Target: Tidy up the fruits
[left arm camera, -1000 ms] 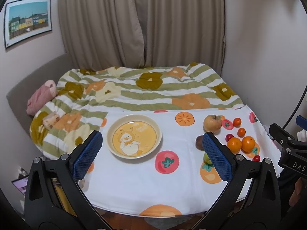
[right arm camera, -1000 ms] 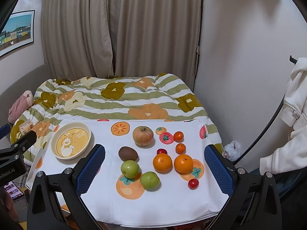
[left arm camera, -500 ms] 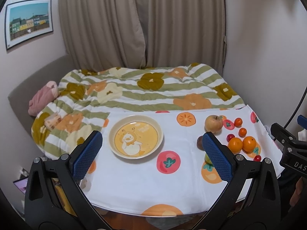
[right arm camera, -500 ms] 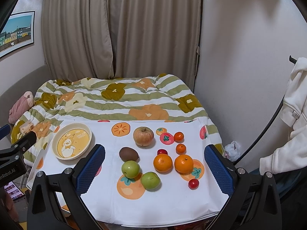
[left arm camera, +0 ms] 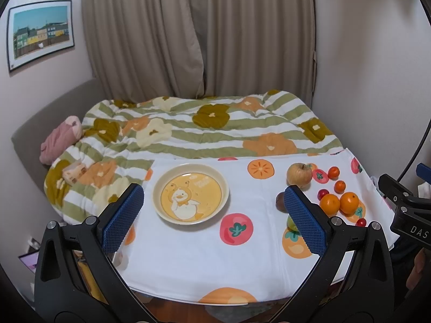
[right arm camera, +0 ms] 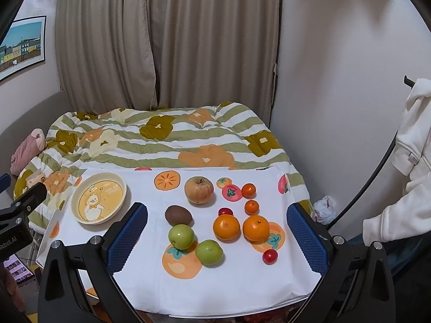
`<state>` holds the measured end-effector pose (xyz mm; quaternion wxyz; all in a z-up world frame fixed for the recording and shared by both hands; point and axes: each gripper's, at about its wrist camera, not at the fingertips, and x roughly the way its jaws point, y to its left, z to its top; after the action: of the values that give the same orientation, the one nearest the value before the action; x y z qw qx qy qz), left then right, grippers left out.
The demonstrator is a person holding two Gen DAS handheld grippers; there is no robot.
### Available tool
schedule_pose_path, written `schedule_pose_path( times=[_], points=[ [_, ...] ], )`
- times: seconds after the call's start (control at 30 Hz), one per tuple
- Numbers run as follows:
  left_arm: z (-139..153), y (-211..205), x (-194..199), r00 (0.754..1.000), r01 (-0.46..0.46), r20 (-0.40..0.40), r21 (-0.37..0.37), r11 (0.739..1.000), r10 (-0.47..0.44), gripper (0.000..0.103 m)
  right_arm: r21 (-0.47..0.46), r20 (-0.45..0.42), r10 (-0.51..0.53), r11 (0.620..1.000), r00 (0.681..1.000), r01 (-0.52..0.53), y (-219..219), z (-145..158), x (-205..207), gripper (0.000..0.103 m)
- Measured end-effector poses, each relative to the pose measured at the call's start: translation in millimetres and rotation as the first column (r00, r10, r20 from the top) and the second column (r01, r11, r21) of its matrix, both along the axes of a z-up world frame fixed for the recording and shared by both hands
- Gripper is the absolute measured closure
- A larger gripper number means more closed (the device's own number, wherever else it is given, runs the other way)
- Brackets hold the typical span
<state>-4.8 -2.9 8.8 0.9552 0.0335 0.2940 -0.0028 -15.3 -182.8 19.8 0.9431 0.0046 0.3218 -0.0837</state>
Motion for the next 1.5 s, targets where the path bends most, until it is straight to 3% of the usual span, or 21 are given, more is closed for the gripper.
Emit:
schedule_pose_path(
  times=[1.03, 1.5],
  points=[
    [1.5, 2.7, -2.7, 1.0, 0.012, 0.002, -0.003, 1.0, -0.012, 0.0, 0.014, 0.002, 0.005, 1.0, 1.0, -0.005, -0.5, 1.9, -2.5, 0.0],
    [2.0, -0.8, 9.9, 0.995, 0.101, -0.012, -0.022, 0.995, -0.101, 0.0, 0.015, 0.019, -0.025, 1.0, 1.0, 0.025, -3.5, 2.1, -8.1, 0.0]
  ],
)
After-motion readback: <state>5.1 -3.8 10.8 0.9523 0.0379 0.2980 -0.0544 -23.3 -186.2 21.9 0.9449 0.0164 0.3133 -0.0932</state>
